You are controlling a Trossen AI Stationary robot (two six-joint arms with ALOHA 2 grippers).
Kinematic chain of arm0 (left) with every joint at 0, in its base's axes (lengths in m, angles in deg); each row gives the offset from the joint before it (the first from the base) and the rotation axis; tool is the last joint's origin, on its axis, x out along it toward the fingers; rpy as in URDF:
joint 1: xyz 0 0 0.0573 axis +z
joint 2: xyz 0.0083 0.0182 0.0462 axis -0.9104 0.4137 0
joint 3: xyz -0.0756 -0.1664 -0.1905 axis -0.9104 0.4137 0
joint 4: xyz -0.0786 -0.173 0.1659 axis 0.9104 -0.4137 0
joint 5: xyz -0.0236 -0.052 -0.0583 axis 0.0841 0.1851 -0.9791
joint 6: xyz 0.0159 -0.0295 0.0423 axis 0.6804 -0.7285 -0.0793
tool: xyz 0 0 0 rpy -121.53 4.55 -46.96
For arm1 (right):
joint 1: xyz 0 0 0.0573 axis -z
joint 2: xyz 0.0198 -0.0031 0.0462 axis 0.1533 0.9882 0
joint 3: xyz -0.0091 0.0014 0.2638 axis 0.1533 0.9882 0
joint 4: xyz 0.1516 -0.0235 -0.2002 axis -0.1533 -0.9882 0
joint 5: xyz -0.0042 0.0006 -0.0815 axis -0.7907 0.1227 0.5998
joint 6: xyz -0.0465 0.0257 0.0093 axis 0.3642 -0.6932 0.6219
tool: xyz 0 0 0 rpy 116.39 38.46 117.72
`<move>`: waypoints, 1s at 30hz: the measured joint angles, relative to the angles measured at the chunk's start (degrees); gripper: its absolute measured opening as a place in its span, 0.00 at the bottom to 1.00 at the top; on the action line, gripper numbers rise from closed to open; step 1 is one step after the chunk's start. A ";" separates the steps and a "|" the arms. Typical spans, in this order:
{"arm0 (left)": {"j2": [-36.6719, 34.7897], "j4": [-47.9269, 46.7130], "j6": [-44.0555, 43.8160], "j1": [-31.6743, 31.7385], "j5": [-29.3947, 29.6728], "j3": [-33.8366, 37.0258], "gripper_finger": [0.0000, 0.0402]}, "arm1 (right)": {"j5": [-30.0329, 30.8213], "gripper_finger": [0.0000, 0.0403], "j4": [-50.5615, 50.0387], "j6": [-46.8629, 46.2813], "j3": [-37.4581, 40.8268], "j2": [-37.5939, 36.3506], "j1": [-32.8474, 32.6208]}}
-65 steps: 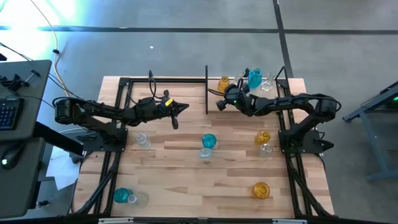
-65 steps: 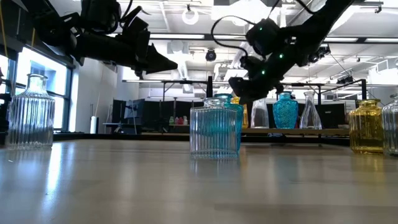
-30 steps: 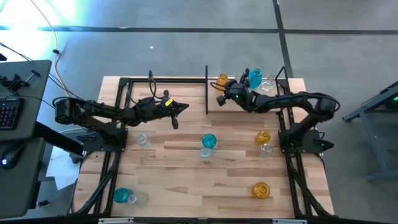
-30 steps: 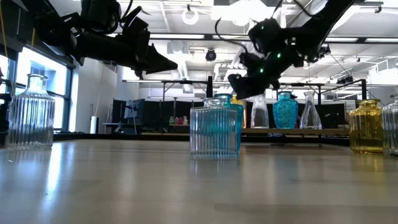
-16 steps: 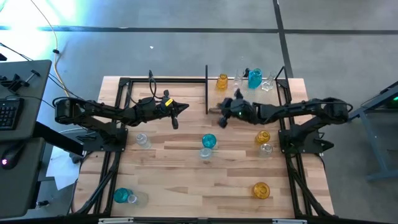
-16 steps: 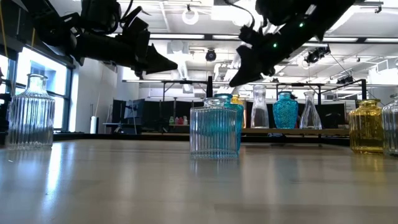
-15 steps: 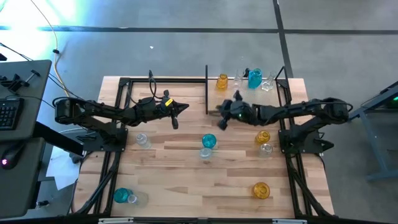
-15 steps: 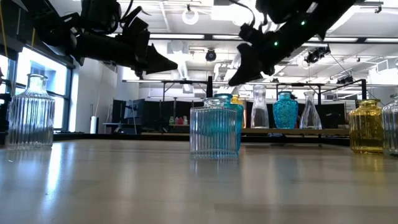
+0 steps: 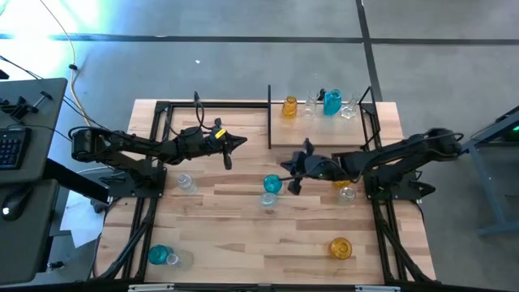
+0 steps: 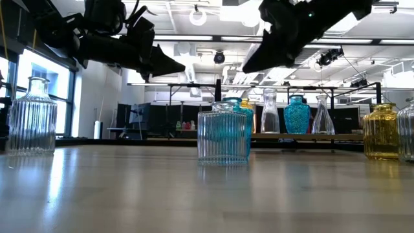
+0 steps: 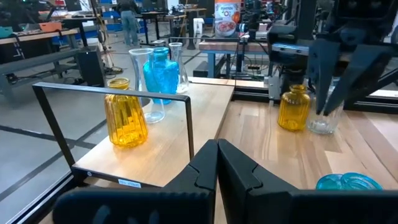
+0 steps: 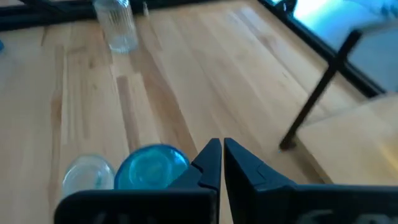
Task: Sort vases onto shelf
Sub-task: Put the bottom yellow vase on the shelf aligned with the other yellow vase
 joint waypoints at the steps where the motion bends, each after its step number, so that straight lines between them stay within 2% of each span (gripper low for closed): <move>1: -0.01 0.00 0.00 0.00 0.00 0.00 0.00 | 0.06 0.00 -2.95 -1.24 -0.84 -0.39 -0.09; 5: 0.00 -0.02 -0.02 0.00 0.00 0.00 0.00 | 0.07 0.00 -12.01 -3.90 -4.73 -0.39 -0.49; 12: 0.00 -0.09 0.00 0.00 0.02 0.00 0.00 | -0.20 0.00 -18.39 -4.01 -10.40 -0.08 -1.07; 16: -0.01 -0.12 0.00 0.00 0.02 0.00 0.00 | -0.24 0.04 -23.44 -5.09 -13.64 -0.08 -1.31; 21: -0.01 -0.14 0.00 0.02 0.02 0.00 0.00 | -0.26 0.16 -29.82 -6.64 -17.59 -0.08 -1.39; 30: -0.01 -0.15 0.02 0.02 -0.02 0.00 0.00 | -0.31 0.45 -31.87 -7.82 -18.76 -0.06 -1.57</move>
